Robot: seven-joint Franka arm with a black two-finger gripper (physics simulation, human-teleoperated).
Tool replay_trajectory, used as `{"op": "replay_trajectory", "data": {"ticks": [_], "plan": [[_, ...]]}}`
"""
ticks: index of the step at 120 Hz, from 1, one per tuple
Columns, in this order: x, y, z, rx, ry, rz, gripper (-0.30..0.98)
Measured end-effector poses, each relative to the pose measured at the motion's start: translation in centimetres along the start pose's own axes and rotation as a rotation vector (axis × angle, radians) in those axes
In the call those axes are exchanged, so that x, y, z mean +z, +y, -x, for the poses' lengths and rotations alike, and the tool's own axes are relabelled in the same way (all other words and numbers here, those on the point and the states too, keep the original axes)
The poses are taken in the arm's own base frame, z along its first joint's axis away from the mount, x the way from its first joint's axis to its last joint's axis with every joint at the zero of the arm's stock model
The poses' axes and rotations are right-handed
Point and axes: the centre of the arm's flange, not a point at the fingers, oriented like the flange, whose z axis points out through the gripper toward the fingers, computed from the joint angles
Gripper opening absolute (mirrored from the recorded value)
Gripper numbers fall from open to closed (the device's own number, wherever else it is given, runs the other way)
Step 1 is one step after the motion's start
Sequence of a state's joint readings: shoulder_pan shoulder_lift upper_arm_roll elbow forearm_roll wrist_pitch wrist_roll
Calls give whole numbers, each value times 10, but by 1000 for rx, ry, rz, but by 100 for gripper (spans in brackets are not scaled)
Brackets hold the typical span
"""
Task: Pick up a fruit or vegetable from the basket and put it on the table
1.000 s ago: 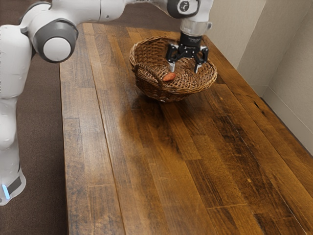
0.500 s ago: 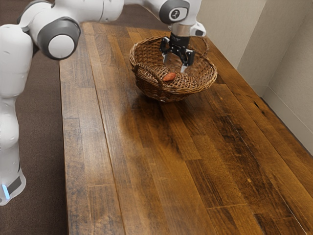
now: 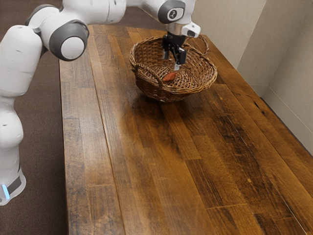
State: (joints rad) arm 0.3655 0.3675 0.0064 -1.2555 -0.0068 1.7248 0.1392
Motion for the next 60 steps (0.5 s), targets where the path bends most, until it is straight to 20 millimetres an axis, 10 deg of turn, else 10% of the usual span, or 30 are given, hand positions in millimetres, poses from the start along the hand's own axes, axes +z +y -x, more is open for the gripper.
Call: {"op": "replay_trajectory", "data": {"ticks": [60], "plan": [[5,5,4,-277,-12,148,68]]}}
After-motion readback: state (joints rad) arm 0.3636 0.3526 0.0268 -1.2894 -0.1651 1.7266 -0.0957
